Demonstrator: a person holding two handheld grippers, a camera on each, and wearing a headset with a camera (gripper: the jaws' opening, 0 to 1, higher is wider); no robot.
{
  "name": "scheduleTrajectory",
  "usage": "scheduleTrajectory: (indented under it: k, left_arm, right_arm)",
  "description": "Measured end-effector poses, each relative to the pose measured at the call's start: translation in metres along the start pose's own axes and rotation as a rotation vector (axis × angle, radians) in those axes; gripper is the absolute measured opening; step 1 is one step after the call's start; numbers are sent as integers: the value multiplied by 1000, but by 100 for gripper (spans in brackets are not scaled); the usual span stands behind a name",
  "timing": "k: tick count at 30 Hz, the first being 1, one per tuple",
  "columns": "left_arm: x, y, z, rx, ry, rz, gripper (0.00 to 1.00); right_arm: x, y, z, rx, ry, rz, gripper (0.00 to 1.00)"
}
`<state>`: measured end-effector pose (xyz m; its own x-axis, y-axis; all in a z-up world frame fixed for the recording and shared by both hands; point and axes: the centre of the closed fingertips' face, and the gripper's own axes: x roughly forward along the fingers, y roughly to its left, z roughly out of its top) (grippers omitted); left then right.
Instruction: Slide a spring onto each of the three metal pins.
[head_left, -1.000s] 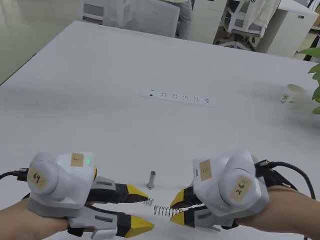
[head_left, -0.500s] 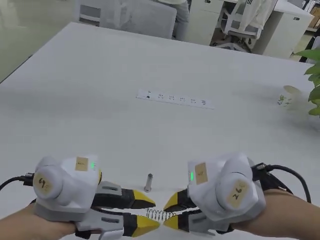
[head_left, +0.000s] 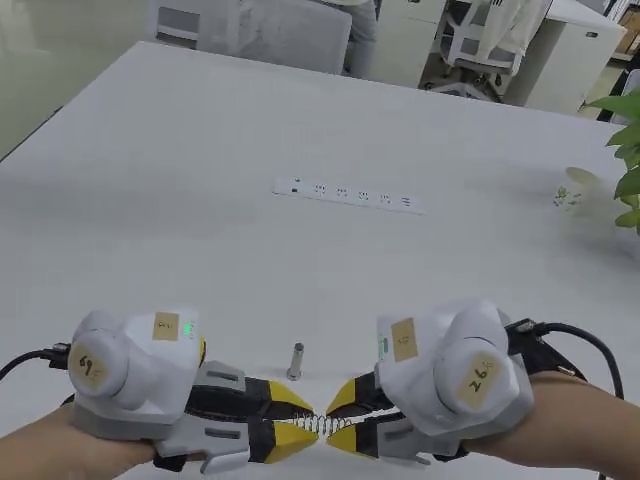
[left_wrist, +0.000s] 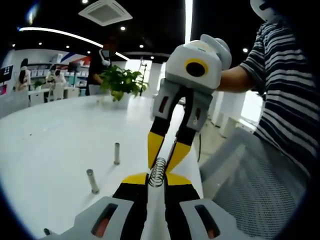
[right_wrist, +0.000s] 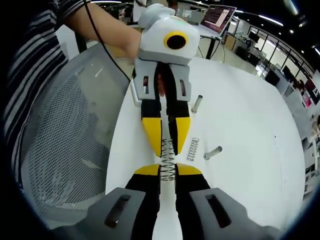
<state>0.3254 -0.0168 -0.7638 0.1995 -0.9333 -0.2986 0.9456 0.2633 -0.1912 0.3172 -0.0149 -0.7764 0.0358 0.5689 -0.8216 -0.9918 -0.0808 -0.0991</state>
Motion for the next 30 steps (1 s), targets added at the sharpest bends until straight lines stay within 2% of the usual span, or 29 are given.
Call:
scheduleTrajectory:
  k: [15, 22, 27, 30]
  left_arm:
    - [-1, -1, 2, 6, -8, -9, 3]
    - [-1, -5, -2, 12, 6, -49, 2]
    - [0, -6, -5, 5, 11, -65, 2]
    - [1, -6, -10, 0, 23, -72, 2]
  right_arm:
    - [-1, 0, 1, 1, -14, 2, 8]
    - [2, 5, 0, 0, -26, 11, 8]
    - [3, 6, -3, 28, -34, 13, 9]
    - [2, 6, -8, 45, -34, 9, 13]
